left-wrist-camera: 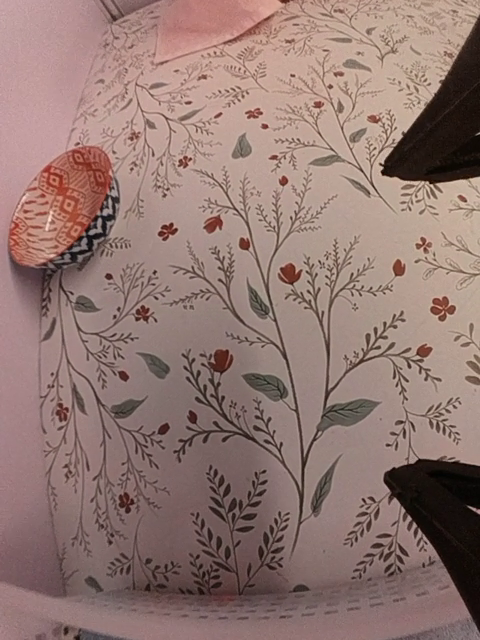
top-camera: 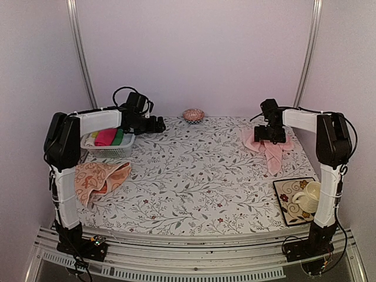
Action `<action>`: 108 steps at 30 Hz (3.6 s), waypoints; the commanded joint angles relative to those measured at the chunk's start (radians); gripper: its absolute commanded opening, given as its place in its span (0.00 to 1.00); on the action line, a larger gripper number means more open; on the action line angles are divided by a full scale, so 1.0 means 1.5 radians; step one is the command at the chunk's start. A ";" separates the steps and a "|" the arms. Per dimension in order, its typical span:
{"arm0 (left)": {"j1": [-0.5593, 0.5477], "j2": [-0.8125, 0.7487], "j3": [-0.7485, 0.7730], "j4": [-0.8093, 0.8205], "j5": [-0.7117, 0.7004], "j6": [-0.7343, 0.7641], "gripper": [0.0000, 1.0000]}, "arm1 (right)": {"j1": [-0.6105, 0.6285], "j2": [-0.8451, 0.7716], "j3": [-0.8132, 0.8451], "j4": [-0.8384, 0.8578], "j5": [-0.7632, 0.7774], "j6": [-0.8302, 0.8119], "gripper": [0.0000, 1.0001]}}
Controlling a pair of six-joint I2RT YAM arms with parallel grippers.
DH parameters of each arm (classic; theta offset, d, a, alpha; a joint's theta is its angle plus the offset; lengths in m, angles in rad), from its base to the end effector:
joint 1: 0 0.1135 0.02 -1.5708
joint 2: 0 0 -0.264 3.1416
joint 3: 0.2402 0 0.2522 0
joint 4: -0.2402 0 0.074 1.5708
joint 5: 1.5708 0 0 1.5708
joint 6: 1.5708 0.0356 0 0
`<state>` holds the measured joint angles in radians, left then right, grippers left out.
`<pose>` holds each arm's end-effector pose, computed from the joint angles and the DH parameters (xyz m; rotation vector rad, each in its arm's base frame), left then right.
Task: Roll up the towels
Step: Pick up the towel from the corner of the board, then pass from the right arm to the left
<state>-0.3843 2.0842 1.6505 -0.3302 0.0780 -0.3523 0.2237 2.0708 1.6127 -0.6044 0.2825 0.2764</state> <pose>0.4404 -0.1811 0.2192 0.0776 2.3761 -0.4518 0.4366 0.0891 0.1961 0.1630 2.5725 -0.1893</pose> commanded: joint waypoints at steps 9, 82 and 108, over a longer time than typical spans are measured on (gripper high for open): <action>-0.003 0.064 0.029 -0.057 -0.081 -0.016 0.97 | 0.029 0.096 0.079 -0.003 0.235 0.027 0.87; -0.154 -0.085 -0.009 0.217 0.406 0.134 0.97 | 0.121 -0.397 0.078 0.095 -0.518 -0.271 0.02; -0.158 0.007 0.207 0.162 0.472 0.170 0.97 | 0.123 -0.413 0.033 0.014 -0.845 -0.300 0.02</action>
<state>-0.6571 2.0468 1.8889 -0.1276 0.6422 -0.1043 0.4057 1.4811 1.6310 -0.5079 -0.8665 -0.0929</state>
